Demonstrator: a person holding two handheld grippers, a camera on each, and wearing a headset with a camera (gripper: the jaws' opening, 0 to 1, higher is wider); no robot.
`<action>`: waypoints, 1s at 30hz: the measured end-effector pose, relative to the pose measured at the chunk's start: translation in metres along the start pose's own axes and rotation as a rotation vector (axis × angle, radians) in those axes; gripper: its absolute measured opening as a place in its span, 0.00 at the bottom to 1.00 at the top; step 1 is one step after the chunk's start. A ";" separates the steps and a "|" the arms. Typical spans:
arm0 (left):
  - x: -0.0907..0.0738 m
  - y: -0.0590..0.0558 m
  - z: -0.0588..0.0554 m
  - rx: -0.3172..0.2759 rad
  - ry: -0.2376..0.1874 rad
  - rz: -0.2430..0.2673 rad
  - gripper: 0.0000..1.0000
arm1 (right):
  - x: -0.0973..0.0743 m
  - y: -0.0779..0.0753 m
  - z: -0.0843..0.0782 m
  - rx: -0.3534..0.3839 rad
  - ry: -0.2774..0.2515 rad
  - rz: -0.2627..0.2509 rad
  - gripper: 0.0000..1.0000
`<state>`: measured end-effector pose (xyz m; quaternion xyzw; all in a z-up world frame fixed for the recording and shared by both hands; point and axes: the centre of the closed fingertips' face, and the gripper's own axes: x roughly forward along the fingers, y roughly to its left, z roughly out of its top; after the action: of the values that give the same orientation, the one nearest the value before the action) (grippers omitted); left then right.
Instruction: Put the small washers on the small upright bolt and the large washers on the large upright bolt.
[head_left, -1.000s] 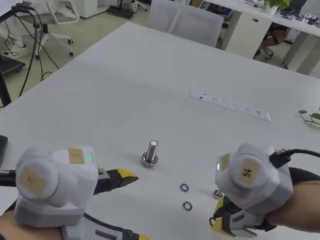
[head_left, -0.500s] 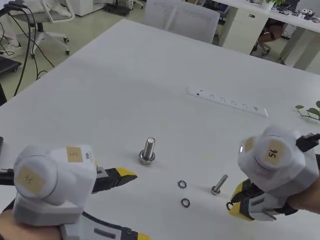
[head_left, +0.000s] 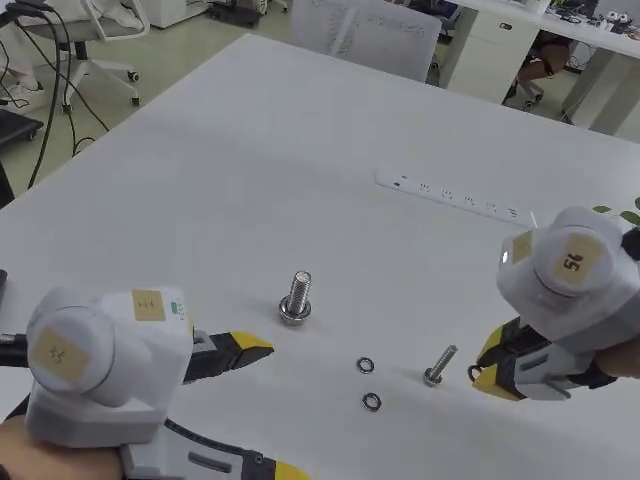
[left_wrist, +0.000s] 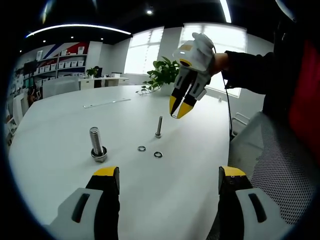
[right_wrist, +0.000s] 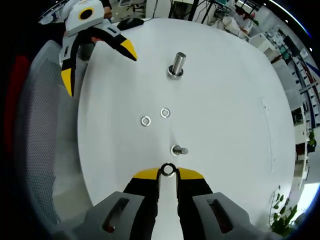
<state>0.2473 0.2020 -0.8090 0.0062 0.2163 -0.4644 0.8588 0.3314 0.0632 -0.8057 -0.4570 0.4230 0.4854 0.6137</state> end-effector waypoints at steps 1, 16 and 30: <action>0.000 0.000 0.000 0.000 0.000 0.000 0.81 | 0.000 -0.001 0.001 -0.001 0.000 -0.002 0.14; -0.001 0.001 -0.001 -0.004 -0.001 0.003 0.81 | 0.002 -0.017 0.019 -0.049 0.005 -0.009 0.14; -0.001 0.005 -0.006 -0.015 0.004 0.008 0.81 | 0.014 -0.016 0.019 -0.074 0.029 0.025 0.14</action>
<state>0.2484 0.2064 -0.8148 0.0016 0.2217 -0.4592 0.8603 0.3513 0.0830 -0.8124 -0.4809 0.4192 0.5019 0.5840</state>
